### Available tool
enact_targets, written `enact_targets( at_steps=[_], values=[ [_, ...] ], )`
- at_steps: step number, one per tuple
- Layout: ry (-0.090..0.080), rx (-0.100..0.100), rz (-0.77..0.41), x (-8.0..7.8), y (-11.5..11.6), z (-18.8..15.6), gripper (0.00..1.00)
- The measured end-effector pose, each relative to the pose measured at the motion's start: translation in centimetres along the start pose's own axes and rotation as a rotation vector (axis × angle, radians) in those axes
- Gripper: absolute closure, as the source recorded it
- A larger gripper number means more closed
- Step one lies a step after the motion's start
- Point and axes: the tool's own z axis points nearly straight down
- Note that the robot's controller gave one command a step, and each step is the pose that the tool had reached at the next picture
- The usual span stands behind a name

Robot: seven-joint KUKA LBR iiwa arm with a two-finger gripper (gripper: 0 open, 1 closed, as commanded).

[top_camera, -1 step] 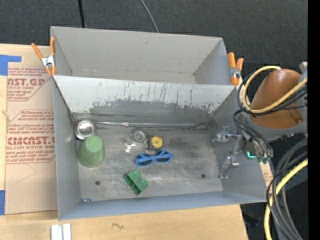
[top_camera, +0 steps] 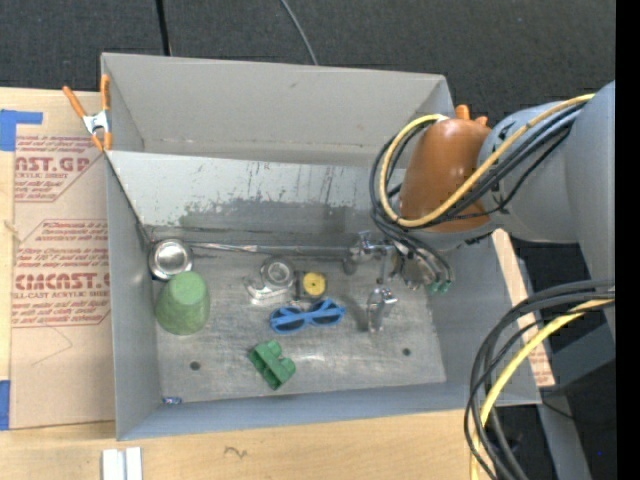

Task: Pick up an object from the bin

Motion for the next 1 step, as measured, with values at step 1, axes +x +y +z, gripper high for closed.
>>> enact_targets(
  at_steps=[1],
  values=[
    [-0.004,-0.005,-0.069,-1.59,7.23,-3.04,0.00]
  ],
)
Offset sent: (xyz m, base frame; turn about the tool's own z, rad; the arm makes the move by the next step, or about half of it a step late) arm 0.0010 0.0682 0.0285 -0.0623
